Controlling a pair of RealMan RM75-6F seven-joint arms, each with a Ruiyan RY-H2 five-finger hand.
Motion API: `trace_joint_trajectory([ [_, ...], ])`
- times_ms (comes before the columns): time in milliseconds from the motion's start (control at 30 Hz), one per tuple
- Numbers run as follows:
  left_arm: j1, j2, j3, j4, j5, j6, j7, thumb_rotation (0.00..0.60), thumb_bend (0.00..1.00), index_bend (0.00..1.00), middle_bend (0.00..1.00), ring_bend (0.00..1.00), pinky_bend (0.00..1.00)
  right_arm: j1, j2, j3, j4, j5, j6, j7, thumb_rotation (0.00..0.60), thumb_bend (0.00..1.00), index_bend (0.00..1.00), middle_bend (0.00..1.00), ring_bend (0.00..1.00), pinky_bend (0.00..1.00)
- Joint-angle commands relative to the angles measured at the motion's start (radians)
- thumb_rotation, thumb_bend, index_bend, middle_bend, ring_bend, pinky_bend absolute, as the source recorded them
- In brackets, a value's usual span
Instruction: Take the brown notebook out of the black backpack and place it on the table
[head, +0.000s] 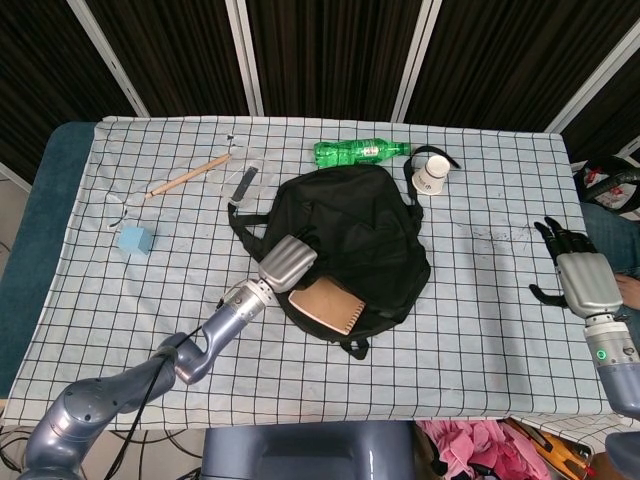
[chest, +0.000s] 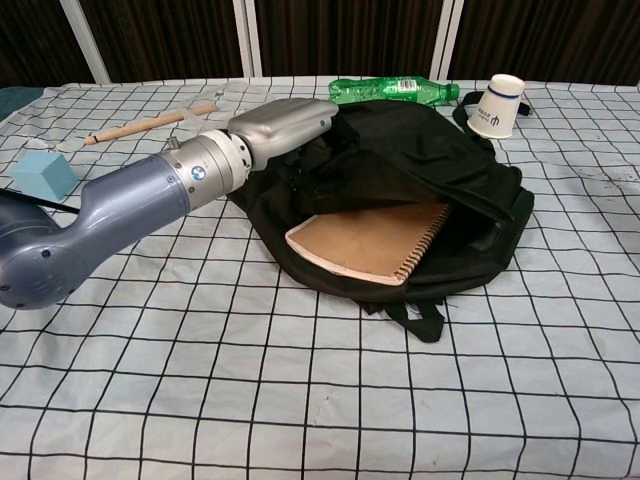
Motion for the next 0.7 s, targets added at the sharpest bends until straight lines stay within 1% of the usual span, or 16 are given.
trace_joint_trajectory([
  [33,0.005,0.019,-0.034,-0.023,-0.052,-0.05,-0.055,0.6,0.42,0.64,0.67,0.29,0.16,0.004,0.021,-0.015,-0.031,-0.029,-0.001,-0.011,0.6,0.2,0.0,0.0,0.11,0.12],
  [133,0.004,0.034,-0.055,-0.033,-0.082,-0.075,-0.074,0.6,0.42,0.64,0.67,0.29,0.16,0.003,0.038,-0.021,-0.069,-0.052,0.011,-0.022,0.6,0.2,0.0,0.0,0.11,0.12],
  [267,-0.003,0.054,-0.086,-0.051,-0.133,-0.135,-0.105,0.6,0.42,0.64,0.67,0.29,0.16,0.004,0.06,-0.031,-0.123,-0.079,0.019,-0.027,0.6,0.2,0.0,0.0,0.11,0.12],
  [367,-0.005,0.055,-0.094,-0.042,-0.152,-0.157,-0.107,0.6,0.42,0.64,0.67,0.29,0.16,0.006,0.07,-0.04,-0.148,-0.097,0.019,-0.035,0.6,0.2,0.0,0.0,0.12,0.12],
  [533,-0.01,0.039,-0.105,0.007,-0.178,-0.187,-0.124,0.6,0.42,0.64,0.67,0.29,0.16,0.023,0.077,-0.055,-0.21,-0.159,0.027,-0.05,0.6,0.2,0.0,0.01,0.12,0.12],
  [700,-0.028,0.016,-0.13,0.075,-0.209,-0.221,-0.159,0.6,0.42,0.64,0.67,0.29,0.16,0.069,0.054,-0.06,-0.246,-0.215,0.001,-0.075,0.6,0.2,0.0,0.06,0.17,0.12],
])
